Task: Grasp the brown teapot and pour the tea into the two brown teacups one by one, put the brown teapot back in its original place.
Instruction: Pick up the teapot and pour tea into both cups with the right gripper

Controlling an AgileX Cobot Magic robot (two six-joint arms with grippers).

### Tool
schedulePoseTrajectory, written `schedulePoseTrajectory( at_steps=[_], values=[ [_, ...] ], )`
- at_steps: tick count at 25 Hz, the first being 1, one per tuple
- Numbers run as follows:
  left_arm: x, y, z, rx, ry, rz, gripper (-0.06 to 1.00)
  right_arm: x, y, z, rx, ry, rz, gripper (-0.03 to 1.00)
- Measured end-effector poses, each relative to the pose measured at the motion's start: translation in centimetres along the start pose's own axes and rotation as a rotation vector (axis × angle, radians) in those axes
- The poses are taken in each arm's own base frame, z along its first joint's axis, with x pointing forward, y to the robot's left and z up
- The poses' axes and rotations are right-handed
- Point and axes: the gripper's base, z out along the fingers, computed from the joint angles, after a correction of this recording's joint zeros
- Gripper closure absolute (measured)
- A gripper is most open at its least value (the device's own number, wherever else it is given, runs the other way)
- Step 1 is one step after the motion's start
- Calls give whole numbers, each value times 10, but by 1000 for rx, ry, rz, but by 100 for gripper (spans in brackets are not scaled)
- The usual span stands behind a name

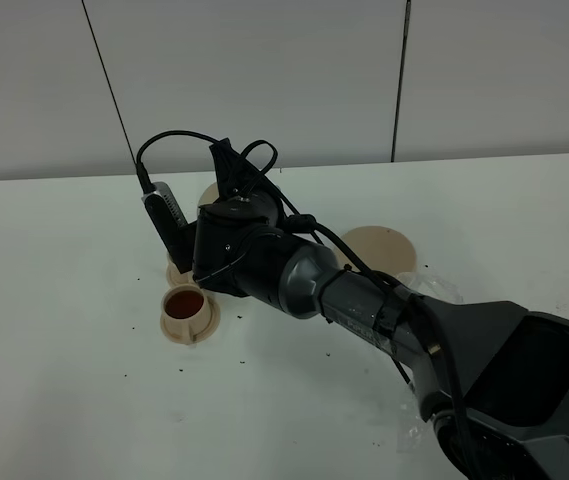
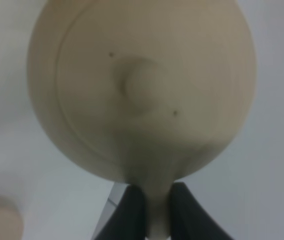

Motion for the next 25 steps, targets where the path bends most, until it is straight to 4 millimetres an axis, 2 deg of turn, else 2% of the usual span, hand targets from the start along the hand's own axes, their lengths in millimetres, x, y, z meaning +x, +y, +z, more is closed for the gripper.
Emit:
schedulePoseTrajectory(
  at_steps=[25],
  values=[
    [0,0,0,0,0,0,70,-2,-4,0,42,-12,-68,87]
  ],
)
